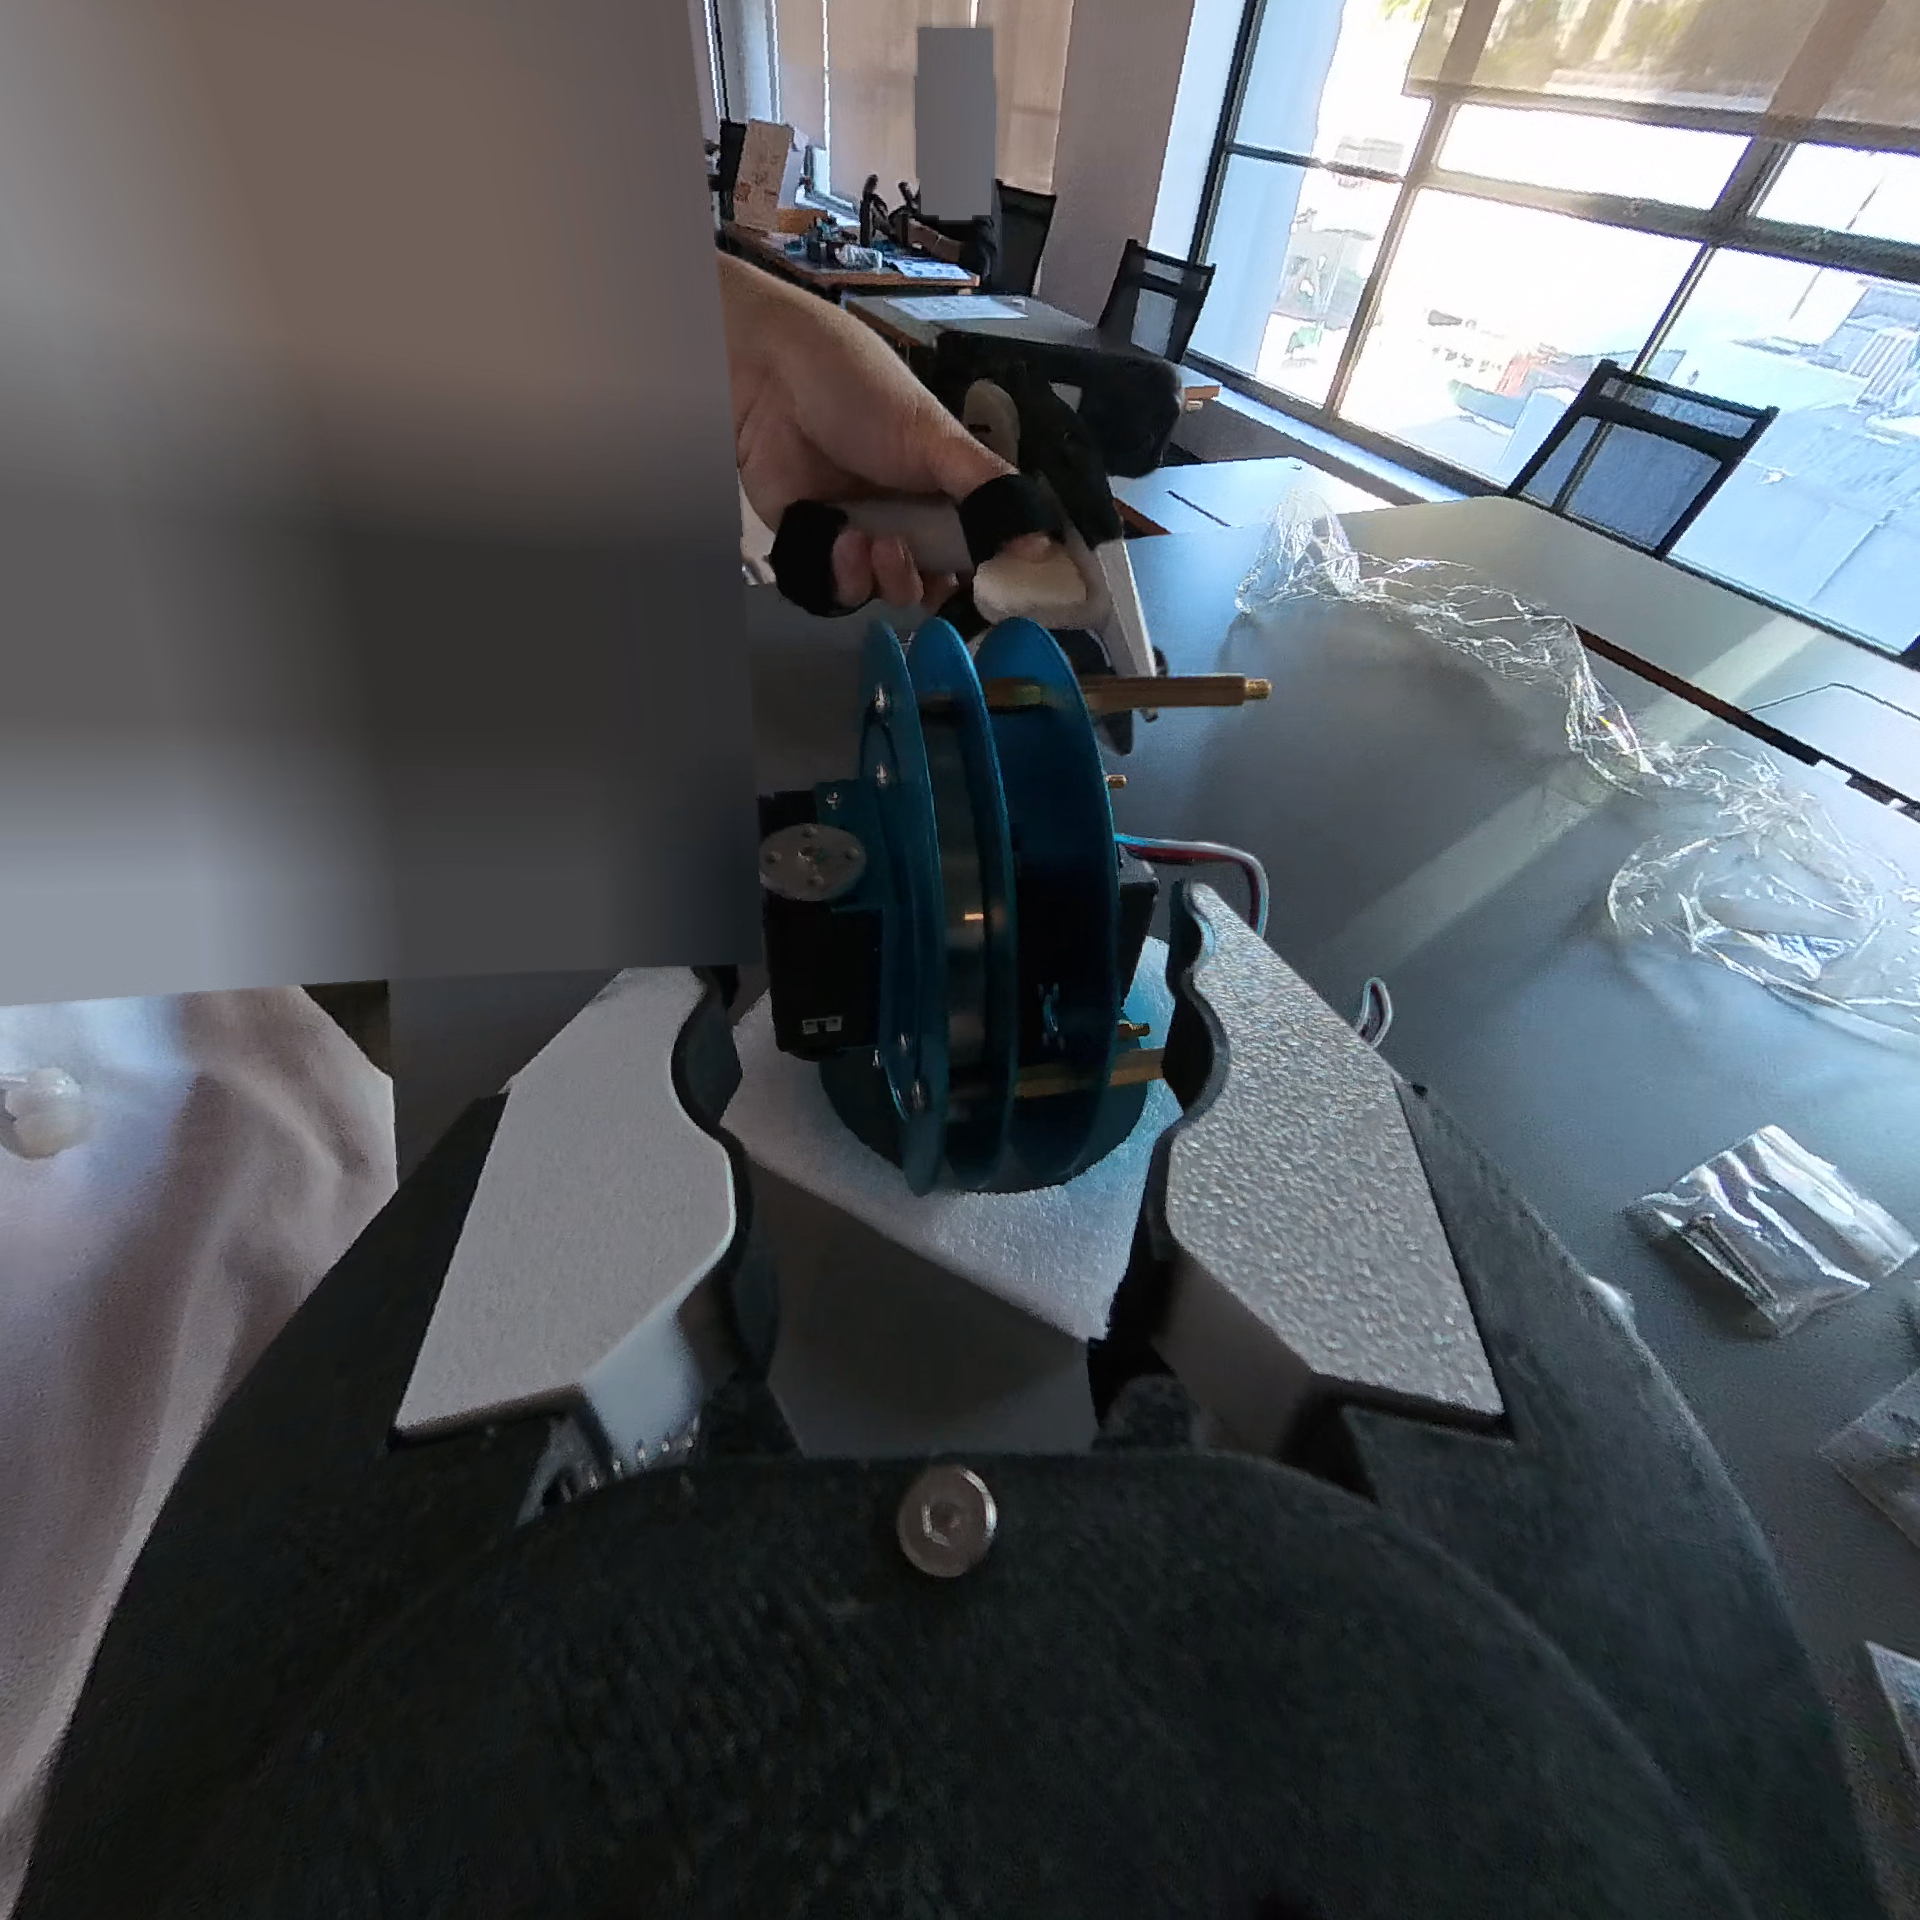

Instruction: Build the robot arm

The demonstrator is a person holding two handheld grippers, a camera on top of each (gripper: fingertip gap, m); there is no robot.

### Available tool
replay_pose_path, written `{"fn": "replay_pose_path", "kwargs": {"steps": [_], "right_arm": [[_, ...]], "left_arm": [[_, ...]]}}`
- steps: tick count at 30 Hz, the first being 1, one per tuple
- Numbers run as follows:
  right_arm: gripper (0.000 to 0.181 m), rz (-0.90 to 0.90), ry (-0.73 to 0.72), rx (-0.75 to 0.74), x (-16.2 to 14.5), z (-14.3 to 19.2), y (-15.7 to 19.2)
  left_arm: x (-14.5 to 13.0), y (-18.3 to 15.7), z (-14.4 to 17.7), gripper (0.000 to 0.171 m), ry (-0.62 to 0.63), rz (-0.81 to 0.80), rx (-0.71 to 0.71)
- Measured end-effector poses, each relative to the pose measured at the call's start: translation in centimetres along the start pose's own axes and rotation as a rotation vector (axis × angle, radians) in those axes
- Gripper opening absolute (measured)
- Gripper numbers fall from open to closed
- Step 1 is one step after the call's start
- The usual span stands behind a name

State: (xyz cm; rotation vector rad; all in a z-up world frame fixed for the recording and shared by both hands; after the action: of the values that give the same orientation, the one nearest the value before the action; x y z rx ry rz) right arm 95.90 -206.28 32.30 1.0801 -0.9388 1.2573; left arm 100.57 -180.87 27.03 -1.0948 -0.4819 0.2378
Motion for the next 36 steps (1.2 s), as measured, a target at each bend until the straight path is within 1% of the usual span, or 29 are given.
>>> {"fn": "replay_pose_path", "kwargs": {"steps": [2,4,8,10,12,13,15,17,18,19,21,23,24,25,26,27,29,30,31,32,36], "right_arm": [[0.082,-0.009,-0.014,-0.002,-0.2,0.1,0.0],[0.082,-0.008,-0.027,-0.017,-0.3,0.3,-0.1],[0.08,-0.016,-0.037,-0.029,-0.7,0.4,-0.4],[0.077,-0.024,-0.029,-0.022,-0.9,0.4,-0.3],[0.077,-0.017,-0.019,-0.031,-1.1,0.5,-0.3],[0.077,-0.012,-0.014,-0.036,-1.2,0.6,-0.3],[0.077,0.005,-0.016,-0.045,-1.3,0.7,-0.2],[0.077,-0.007,-0.018,-0.039,-1.5,0.7,-0.1],[0.076,-0.02,-0.01,-0.028,-1.6,0.7,0.0],[0.074,-0.027,0.004,-0.021,-1.8,0.6,-0.1],[0.065,-0.028,0.009,-0.004,-1.9,0.8,-0.3],[0.054,-0.038,0.011,0.031,-1.9,1.1,-0.4],[0.046,-0.041,0.01,0.033,-1.9,1.3,-0.7],[0.037,-0.045,0.009,0.032,-1.9,1.4,-1.0],[0.035,-0.057,0.012,0.054,-1.9,1.4,-1.1],[0.033,-0.074,0.024,0.084,-1.9,1.3,-1.1],[0.032,-0.113,0.03,0.118,-1.8,1.2,-1.3],[0.032,-0.138,0.031,0.131,-1.7,1.1,-1.4],[0.032,-0.178,0.028,0.138,-1.5,1.0,-1.7],[0.032,-0.215,0.029,0.146,-1.3,0.9,-1.9],[0.032,-0.32,0.068,0.175,-0.5,0.6,-3.4]], "left_arm": [[0.1,0.1,-0.2,0.015,0.022,0.016,0.032],[0.0,0.2,-0.3,0.016,0.052,-0.012,0.09],[0.0,-0.4,-0.3,0.03,0.084,0.002,0.099],[0.0,-0.4,0.1,0.031,0.107,-0.007,0.126],[0.2,-0.6,0.6,0.038,0.11,-0.012,0.153],[0.4,-0.8,1.0,0.043,0.109,-0.029,0.174],[0.8,-1.6,2.1,0.047,0.103,-0.095,0.211],[0.9,-3.4,3.0,0.048,0.08,-0.241,0.227],[0.8,-5.0,3.0,0.047,0.069,-0.359,0.185],[0.1,-6.8,2.6,0.047,0.09,-0.498,0.108],[-2.4,-10.2,2.0,0.046,0.154,-0.796,-0.057],[-5.0,-11.5,1.3,0.057,0.168,-1.072,-0.1],[-6.1,-11.7,0.6,0.062,0.162,-1.18,-0.11],[-7.1,-11.8,0.0,0.067,0.151,-1.255,-0.116],[-7.7,-11.6,-0.8,0.068,0.152,-1.303,-0.12],[-8.2,-11.4,-1.6,0.066,0.168,-1.332,-0.118],[-8.0,-10.6,-3.1,0.067,0.182,-1.337,-0.095],[-8.0,-10.5,-3.5,0.064,0.188,-1.32,-0.142],[-8.0,-10.5,-3.6,0.046,0.202,-1.3,-0.217],[-7.9,-10.3,-3.7,0.037,0.227,-1.269,-0.273],[-6.5,-9.7,-4.0,0.036,0.229,-1.13,-0.33]]}}
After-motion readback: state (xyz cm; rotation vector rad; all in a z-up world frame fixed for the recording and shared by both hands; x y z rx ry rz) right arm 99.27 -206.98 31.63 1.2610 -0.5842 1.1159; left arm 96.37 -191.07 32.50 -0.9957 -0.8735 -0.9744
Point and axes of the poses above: each gripper's, where its closed fingertips meet, z back along the fingers, x out of its top, y = z × x across the jaws, the point moved 6 cm from there along z, back along the fingers, and after that the axes turned 11 degrees about -z, right-handed, at the moved point
